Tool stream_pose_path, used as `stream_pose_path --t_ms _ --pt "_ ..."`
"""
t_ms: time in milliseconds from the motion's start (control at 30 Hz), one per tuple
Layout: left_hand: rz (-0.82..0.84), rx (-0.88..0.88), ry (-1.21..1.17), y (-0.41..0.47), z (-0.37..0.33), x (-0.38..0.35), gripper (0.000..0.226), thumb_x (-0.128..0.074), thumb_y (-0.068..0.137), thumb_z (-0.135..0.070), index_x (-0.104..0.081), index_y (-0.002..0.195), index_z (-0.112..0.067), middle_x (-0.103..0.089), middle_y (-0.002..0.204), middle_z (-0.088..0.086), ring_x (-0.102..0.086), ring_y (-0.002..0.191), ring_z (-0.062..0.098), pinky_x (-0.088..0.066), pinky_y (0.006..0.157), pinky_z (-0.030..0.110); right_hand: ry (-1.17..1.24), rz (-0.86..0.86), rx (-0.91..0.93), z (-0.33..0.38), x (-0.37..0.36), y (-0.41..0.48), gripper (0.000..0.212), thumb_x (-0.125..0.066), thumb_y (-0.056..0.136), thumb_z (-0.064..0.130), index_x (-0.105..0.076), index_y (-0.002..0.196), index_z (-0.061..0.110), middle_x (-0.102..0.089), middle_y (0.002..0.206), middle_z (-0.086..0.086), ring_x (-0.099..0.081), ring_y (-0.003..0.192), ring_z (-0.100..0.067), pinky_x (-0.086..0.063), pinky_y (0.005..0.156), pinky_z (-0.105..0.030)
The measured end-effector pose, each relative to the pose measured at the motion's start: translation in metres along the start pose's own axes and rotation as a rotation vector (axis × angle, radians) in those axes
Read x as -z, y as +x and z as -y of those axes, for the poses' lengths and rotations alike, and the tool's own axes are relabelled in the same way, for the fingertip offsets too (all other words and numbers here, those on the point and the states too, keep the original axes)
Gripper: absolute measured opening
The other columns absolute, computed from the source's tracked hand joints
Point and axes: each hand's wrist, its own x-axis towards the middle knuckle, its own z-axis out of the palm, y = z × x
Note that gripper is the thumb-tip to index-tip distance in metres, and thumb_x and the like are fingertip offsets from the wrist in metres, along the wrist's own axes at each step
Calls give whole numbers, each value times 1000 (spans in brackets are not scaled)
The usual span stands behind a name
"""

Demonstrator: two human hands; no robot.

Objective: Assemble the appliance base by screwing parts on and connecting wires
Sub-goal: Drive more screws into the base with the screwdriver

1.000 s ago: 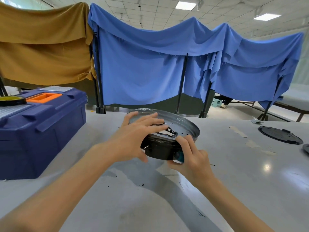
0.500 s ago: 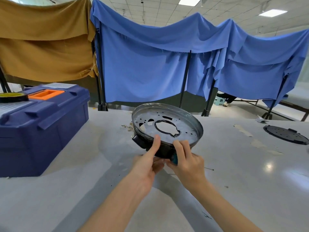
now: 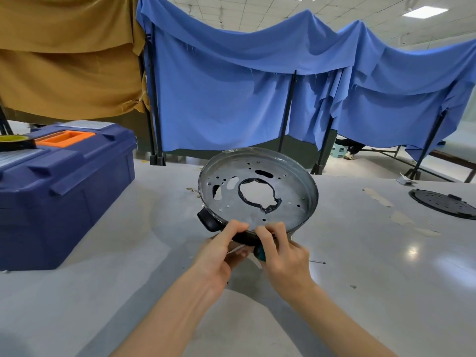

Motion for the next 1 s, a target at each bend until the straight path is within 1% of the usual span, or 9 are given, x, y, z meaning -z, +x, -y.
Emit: stream_pose_path --t_ms 133,267,333,500,633,767,833,900,1000 --pt "25 -23 -58 1 4 4 13 -74 75 -15 -73 82 -4 -70 84 14 -65 69 18 -53 87 34 35 16 -11 -3 -2 -1 31 -63 81 2 -49 106 13 -43 98 -2 -45 45 -21 -36 41 -25" --pt "92 -51 -111 0 9 9 52 -76 63 -18 -68 107 8 -68 99 21 -59 82 24 -52 94 36 54 27 -1 -6 -2 -6 34 -67 76 -1 -49 102 12 -43 99 -3 -43 44 -20 -35 40 -24" --pt "131 -72 -130 -1 11 12 59 -76 63 -16 -64 114 10 -66 105 23 -54 89 29 -51 95 36 65 29 8 -7 -2 -7 39 -73 71 0 -49 100 11 -44 99 -5 -45 45 -20 -36 40 -23" --pt "136 -111 -115 2 12 13 57 -78 62 -16 -66 113 7 -71 108 24 -70 88 25 -56 87 33 63 -16 4 -6 -5 -7 15 -53 87 1 -48 98 10 -45 99 -5 -46 48 -20 -36 41 -23" --pt "148 -117 -109 4 10 14 58 -81 57 -21 -69 108 4 -72 106 22 -71 91 24 -57 88 33 48 -11 -6 -5 -6 -6 15 -48 87 -1 -48 97 10 -45 97 -5 -45 46 -21 -35 39 -24" --pt "126 -102 -121 6 6 16 42 -78 60 -17 -72 98 0 -72 104 22 -72 90 26 -59 83 33 76 79 -55 -5 -2 -3 40 -72 72 -5 -46 98 11 -42 98 -2 -42 43 -22 -34 32 -25" --pt "111 -72 -135 5 4 17 44 -75 66 -15 -70 105 4 -71 106 24 -71 96 31 -60 81 33 124 96 -77 -9 2 4 43 -81 74 7 -49 103 11 -42 102 -1 -47 47 -20 -35 31 -27" --pt "90 -42 -163 4 3 20 48 -73 69 -13 -66 113 6 -70 107 26 -69 101 36 -60 70 28 171 66 -129 -14 12 17 35 -67 92 37 -53 111 11 -44 106 -2 -54 53 -14 -37 31 -25" --pt "75 -43 -224 3 2 26 49 -71 68 -10 -64 114 5 -69 109 27 -70 98 39 -59 66 27 248 -35 -243 -25 31 39 57 -66 83 55 -62 107 3 -54 102 -9 -52 63 -5 -46 43 -24"
